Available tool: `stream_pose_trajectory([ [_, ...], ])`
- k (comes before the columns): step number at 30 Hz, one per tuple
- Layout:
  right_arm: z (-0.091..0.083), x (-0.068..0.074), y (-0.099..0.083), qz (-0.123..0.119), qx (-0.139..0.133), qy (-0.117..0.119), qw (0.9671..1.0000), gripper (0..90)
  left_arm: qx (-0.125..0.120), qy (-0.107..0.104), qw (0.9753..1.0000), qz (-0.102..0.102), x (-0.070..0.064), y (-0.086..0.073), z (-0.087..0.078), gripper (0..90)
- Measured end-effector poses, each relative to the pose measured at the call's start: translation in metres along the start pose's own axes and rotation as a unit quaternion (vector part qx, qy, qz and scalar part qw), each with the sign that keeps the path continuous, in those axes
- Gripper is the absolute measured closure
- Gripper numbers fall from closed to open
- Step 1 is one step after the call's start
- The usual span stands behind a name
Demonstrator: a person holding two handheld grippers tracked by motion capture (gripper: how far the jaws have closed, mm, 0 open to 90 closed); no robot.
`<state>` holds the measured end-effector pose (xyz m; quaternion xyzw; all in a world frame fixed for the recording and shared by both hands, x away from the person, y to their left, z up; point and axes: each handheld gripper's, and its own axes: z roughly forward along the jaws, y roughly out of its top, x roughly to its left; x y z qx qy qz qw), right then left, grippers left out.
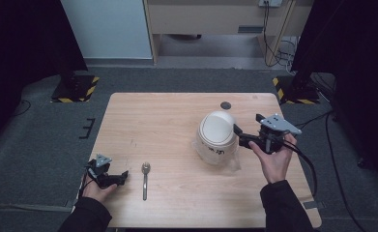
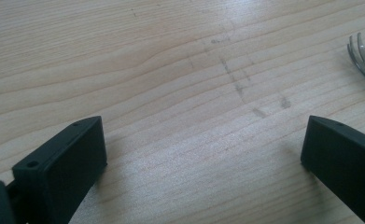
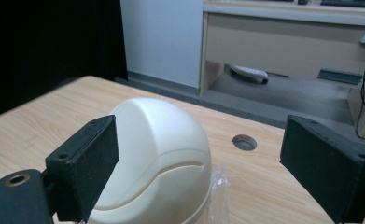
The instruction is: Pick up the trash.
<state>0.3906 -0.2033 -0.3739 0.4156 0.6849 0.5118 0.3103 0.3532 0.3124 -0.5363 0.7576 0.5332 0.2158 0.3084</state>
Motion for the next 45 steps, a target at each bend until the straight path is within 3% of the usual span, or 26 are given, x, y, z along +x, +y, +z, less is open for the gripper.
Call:
stream_pose_trajectory([
  [9, 0.031, 0.016, -0.006, -0.009, 0.015, -0.004, 0.9998, 11.2, 0.000, 0.000, 1.0000, 0.000, 0.000, 0.000, 0.000, 0.0],
  [12, 0.042, 0.021, -0.013, -0.022, 0.023, -0.020, 0.9993, 11.0, 0.000, 0.000, 1.0000, 0.000, 0.000, 0.000, 0.000, 0.0],
  [17, 0.050, 0.025, -0.020, -0.029, 0.036, -0.023, 0.9987, 7.4, 0.000, 0.000, 1.0000, 0.000, 0.000, 0.000, 0.000, 0.0],
  [25, 0.058, 0.031, -0.034, -0.058, 0.099, -0.022, 0.9931, 8.9, 0.001, -0.001, 1.0000, 0.001, 0.000, 0.000, 0.000, 0.0],
  [27, 0.059, 0.031, -0.036, -0.055, 0.098, -0.020, 0.9934, 10.3, 0.001, -0.001, 1.0000, 0.001, 0.000, 0.000, 0.000, 0.0],
  [28, 0.060, 0.029, -0.039, -0.036, 0.086, -0.012, 0.9956, 11.9, 0.001, -0.001, 1.0000, 0.001, 0.000, 0.000, 0.000, 0.0],
  [33, 0.060, 0.020, -0.046, -0.002, 0.063, 0.004, 0.9980, 14.2, 0.001, -0.001, 1.0000, 0.002, 0.000, 0.000, 0.000, 0.0],
  [34, 0.060, 0.019, -0.045, -0.018, 0.058, 0.004, 0.9982, 16.0, 0.001, -0.001, 1.0000, 0.002, 0.000, 0.000, 0.000, 0.0],
  [36, 0.060, 0.018, -0.044, -0.023, 0.057, 0.008, 0.9981, 16.8, 0.001, -0.001, 1.0000, 0.001, 0.000, 0.000, 0.000, 0.0],
  [38, 0.060, 0.017, -0.043, -0.022, 0.057, 0.011, 0.9980, 16.9, 0.001, -0.001, 1.0000, 0.002, 0.000, 0.000, 0.000, 0.0],
  [45, 0.053, 0.013, -0.034, -0.008, 0.013, 0.034, 0.9993, 23.1, 0.001, -0.001, 1.0000, 0.002, 0.000, 0.000, 0.000, 0.0],
])
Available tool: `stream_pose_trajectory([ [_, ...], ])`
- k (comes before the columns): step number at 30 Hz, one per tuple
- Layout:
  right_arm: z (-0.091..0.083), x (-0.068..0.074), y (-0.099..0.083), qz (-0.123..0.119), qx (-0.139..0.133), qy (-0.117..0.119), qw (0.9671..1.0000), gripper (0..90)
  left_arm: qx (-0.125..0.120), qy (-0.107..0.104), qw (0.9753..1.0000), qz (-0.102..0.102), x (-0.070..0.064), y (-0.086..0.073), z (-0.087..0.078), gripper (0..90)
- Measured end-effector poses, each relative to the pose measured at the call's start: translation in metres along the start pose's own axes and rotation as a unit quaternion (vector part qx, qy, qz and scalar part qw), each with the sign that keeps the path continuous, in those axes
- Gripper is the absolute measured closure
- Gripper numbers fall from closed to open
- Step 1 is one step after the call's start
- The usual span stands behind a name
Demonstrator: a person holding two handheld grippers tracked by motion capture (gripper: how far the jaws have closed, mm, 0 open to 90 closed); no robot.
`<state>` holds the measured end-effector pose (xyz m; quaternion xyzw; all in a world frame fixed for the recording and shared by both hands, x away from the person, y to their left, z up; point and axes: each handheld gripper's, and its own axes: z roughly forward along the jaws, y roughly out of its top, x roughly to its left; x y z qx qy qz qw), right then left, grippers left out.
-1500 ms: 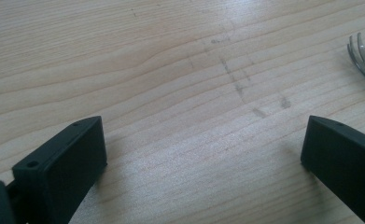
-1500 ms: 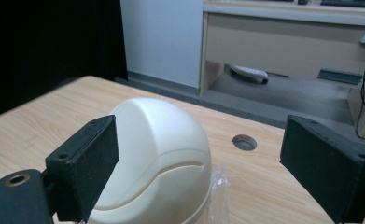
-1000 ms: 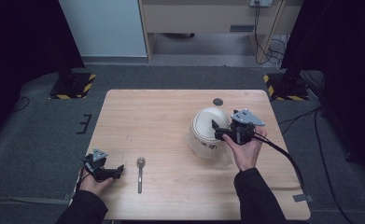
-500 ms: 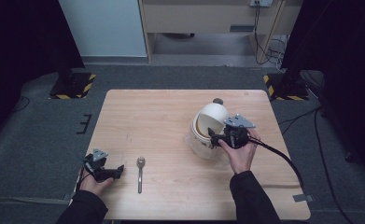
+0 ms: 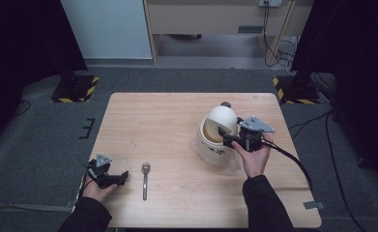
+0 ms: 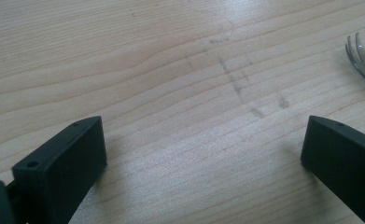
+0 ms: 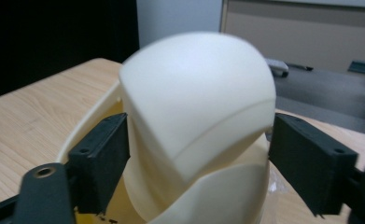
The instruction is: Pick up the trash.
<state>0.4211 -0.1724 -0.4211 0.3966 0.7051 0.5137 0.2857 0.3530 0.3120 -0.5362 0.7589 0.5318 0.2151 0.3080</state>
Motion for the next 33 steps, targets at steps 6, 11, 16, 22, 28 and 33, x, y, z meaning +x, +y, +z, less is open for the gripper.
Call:
stream_pose_trajectory([
  [6, -0.008, 0.000, 0.005, -0.004, -0.008, 0.028, 0.9996, 29.2, 0.000, 0.000, 1.0000, 0.000, 0.000, 0.000, 0.000, 0.0],
  [11, -0.018, 0.003, 0.012, -0.014, -0.023, 0.041, 0.9988, 32.8, 0.000, 0.000, 1.0000, 0.000, 0.000, 0.000, 0.000, 0.0],
  [16, -0.027, 0.002, 0.021, -0.010, -0.037, 0.044, 0.9983, 32.1, 0.000, 0.000, 1.0000, 0.000, 0.000, 0.000, 0.000, 0.0],
  [22, -0.052, -0.009, 0.030, 0.003, -0.049, 0.021, 0.9985, 26.3, 0.000, -0.003, 1.0000, 0.001, 0.001, 0.000, 0.000, 0.0],
  [28, -0.077, -0.030, 0.013, 0.014, -0.011, -0.002, 0.9998, 19.4, -0.006, -0.012, 0.9999, -0.006, 0.004, -0.001, -0.001, 0.0],
  [33, -0.084, -0.045, -0.020, 0.023, 0.047, -0.008, 0.9986, 17.2, -0.003, -0.013, 0.9999, 0.000, 0.006, -0.001, -0.003, 2.5],
])
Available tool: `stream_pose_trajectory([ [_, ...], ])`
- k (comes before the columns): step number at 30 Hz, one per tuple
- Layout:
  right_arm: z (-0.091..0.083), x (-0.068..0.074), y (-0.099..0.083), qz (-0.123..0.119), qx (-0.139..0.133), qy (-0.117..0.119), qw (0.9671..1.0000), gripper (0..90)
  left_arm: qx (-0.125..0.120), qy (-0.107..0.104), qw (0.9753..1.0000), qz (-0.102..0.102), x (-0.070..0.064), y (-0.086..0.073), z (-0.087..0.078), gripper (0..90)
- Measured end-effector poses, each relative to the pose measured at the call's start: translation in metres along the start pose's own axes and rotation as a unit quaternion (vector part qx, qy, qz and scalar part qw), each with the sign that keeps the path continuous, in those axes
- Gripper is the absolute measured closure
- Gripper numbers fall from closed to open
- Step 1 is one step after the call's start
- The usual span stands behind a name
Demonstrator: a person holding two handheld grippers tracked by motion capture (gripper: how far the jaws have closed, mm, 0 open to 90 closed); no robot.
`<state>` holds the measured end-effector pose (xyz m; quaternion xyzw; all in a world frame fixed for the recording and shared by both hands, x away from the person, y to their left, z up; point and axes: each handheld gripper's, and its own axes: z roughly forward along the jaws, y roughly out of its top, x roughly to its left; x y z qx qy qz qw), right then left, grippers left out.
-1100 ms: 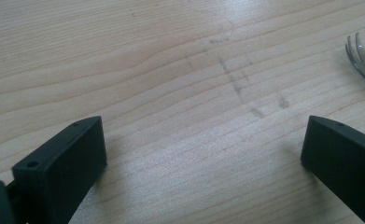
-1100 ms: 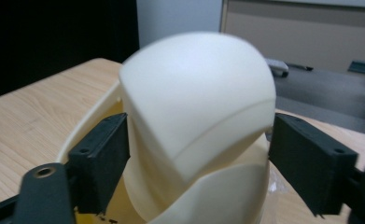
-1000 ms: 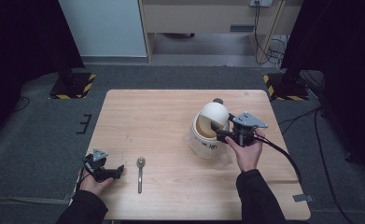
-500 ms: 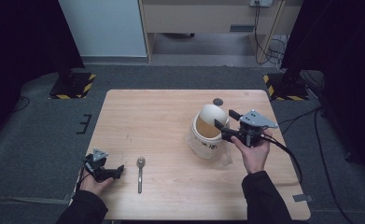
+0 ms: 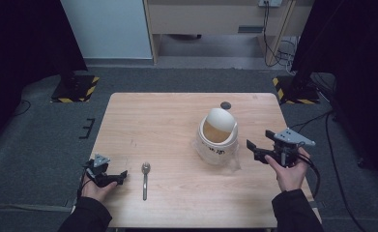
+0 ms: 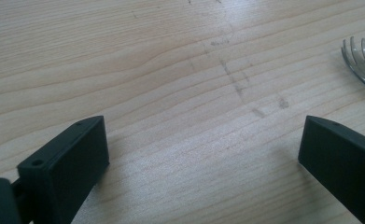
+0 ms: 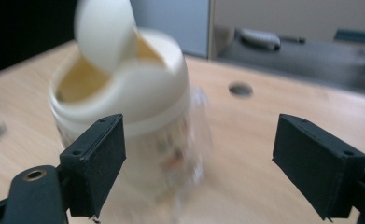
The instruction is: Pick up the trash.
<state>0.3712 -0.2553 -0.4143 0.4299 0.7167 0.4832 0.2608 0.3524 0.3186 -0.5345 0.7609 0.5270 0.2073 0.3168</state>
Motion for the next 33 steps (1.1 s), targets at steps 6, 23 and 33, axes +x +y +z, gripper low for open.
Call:
stream_pose_trajectory([
  [6, 0.003, -0.017, -0.044, -0.004, 0.048, -0.022, 0.9986, 19.0, 0.022, -0.011, 0.9995, -0.019, 0.000, 0.005, -0.008, 16.4],
  [23, 0.022, -0.030, -0.074, 0.012, 0.148, -0.039, 0.9881, 12.4, 0.018, -0.095, 0.9949, 0.029, -0.077, 0.024, -0.010, 35.9],
  [33, 0.025, -0.028, -0.074, 0.003, 0.150, -0.033, 0.9881, 12.6, 0.061, -0.079, 0.9933, 0.058, -0.097, 0.025, 0.000, 46.1],
])
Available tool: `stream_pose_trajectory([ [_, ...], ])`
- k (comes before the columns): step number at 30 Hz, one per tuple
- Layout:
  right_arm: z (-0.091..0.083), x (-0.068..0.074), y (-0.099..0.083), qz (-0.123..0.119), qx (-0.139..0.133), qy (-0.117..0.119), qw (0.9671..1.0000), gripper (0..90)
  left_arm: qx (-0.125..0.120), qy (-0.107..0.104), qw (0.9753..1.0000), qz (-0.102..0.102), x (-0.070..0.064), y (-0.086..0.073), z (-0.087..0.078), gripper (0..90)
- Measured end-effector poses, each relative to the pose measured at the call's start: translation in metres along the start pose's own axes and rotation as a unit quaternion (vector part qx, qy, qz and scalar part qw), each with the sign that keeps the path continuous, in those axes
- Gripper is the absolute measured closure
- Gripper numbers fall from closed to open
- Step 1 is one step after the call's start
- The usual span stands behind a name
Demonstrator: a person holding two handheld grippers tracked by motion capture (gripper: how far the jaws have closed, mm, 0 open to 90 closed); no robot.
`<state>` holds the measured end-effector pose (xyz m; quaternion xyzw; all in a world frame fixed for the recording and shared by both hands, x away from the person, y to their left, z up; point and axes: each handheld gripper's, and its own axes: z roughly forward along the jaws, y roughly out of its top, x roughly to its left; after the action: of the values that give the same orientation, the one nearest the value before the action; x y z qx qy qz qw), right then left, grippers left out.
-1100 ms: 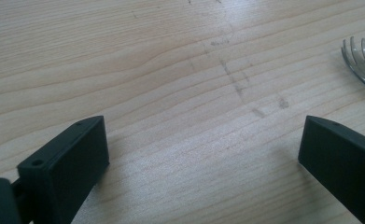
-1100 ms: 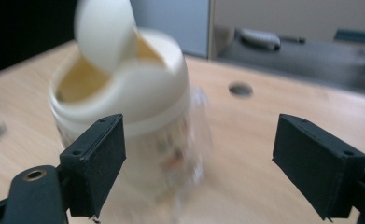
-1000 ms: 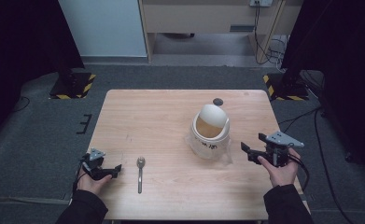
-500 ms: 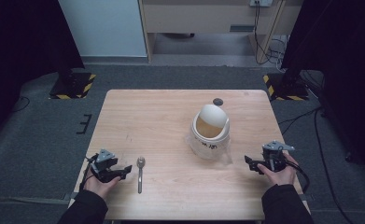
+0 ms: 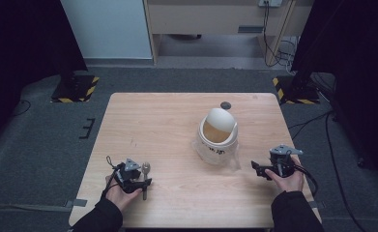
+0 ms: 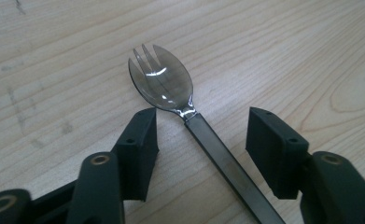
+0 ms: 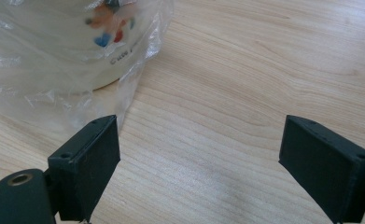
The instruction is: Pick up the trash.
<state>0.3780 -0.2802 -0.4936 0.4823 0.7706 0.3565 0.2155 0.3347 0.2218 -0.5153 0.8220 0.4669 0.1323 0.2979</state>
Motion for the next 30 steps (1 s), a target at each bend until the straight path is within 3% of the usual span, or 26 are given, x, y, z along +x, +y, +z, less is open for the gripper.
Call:
stream_pose_trajectory([
  [5, 0.000, 0.000, 0.000, -0.001, -0.001, -0.003, 1.0000, 12.7, 0.003, 0.019, 0.9998, 0.009, 0.002, 0.001, -0.001, 65.2],
  [6, 0.000, 0.000, 0.000, -0.001, -0.001, -0.003, 1.0000, 12.7, 0.004, 0.022, 0.9997, 0.010, 0.002, 0.001, -0.001, 65.2],
  [9, 0.000, -0.001, 0.000, -0.001, -0.005, -0.004, 1.0000, 14.1, 0.003, 0.016, 0.9998, 0.012, 0.004, 0.002, 0.000, 79.3],
  [17, -0.003, 0.000, 0.002, -0.001, -0.017, -0.001, 0.9999, 18.8, 0.002, -0.005, 0.9998, 0.020, 0.006, 0.003, -0.002, 79.7],
  [22, -0.008, -0.002, 0.004, 0.006, -0.032, -0.006, 0.9994, 22.4, -0.048, -0.006, 0.9986, 0.022, 0.006, 0.008, -0.016, 79.6],
  [23, -0.009, -0.002, 0.005, 0.009, -0.038, -0.008, 0.9992, 22.9, -0.071, -0.006, 0.9972, 0.021, 0.007, 0.009, -0.022, 79.6],
  [24, -0.009, -0.002, 0.005, 0.009, -0.038, -0.008, 0.9992, 22.9, -0.071, -0.006, 0.9972, 0.021, 0.007, 0.009, -0.022, 79.6],
  [25, -0.010, -0.001, 0.006, 0.013, -0.039, -0.007, 0.9991, 23.8, -0.096, -0.009, 0.9951, 0.020, 0.007, 0.011, -0.028, 79.6],
  [26, -0.010, -0.001, 0.006, 0.013, -0.039, -0.007, 0.9991, 23.8, -0.096, -0.009, 0.9951, 0.020, 0.007, 0.011, -0.028, 79.6],
  [27, -0.012, 0.000, 0.009, 0.007, -0.046, -0.011, 0.9989, 24.6, -0.121, -0.013, 0.9924, 0.014, 0.006, 0.013, -0.034, 79.6],
  [28, -0.012, 0.000, 0.009, 0.007, -0.046, -0.011, 0.9989, 24.6, -0.121, -0.013, 0.9924, 0.014, 0.006, 0.013, -0.034, 79.6],
  [29, -0.015, 0.003, 0.013, 0.011, -0.055, -0.012, 0.9983, 26.4, -0.146, -0.019, 0.9890, 0.008, 0.007, 0.015, -0.041, 79.6],
  [30, -0.015, 0.003, 0.013, 0.011, -0.055, -0.012, 0.9983, 26.4, -0.146, -0.019, 0.9890, 0.008, 0.007, 0.015, -0.041, 79.7],
])
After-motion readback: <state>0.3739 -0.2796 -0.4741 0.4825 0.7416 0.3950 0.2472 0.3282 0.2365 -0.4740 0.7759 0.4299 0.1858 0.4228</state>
